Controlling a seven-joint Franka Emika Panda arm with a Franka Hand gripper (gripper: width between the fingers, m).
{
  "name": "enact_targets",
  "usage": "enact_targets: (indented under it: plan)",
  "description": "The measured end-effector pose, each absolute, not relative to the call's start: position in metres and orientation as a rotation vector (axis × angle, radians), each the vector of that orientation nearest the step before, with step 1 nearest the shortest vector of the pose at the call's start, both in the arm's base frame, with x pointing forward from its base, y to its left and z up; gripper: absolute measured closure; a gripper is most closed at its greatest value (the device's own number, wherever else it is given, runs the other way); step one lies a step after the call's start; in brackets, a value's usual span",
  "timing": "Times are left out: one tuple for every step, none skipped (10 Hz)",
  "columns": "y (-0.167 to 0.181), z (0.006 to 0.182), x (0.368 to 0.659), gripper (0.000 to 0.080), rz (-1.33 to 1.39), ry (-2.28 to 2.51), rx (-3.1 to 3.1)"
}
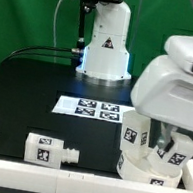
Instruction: Assemble stool
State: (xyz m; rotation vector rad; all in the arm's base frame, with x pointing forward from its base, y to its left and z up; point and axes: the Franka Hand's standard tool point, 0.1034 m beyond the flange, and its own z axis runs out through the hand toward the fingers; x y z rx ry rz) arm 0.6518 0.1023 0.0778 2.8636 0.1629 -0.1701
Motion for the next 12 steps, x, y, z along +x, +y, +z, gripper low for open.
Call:
enact_targets:
  plan:
    - [0.103,0.078,0.652,0.0466,-0.159,0.088,2.865]
    - [0.103,0.078,0.652,0.0466,-0.151,0.032,2.864]
    - [0.102,0.079,0.652,0.0466,-0.131,-0.104,2.859]
    - [0.099,0.078,0.653,0.0466,-0.112,-0.297,2.863]
    - [0.084,0.077,0.656,0.0466,-0.093,-0.591,2.861]
    - [0.076,0.075,0.657,0.0466,-0.114,-0.845,2.85]
    - [0.071,0.074,0.658,0.0466,-0.137,-1.031,2.836]
    - [0.073,0.074,0.658,0.0466,-0.125,-1.11,2.797]
    - [0.077,0.075,0.658,0.0466,-0.116,-1.201,2.757]
    - [0.077,0.075,0.658,0.0466,-0.11,-1.289,2.716]
    - [0.078,0.075,0.658,0.0466,-0.097,-1.414,2.66]
    - [0.08,0.074,0.658,0.0466,-0.048,-1.659,2.554]
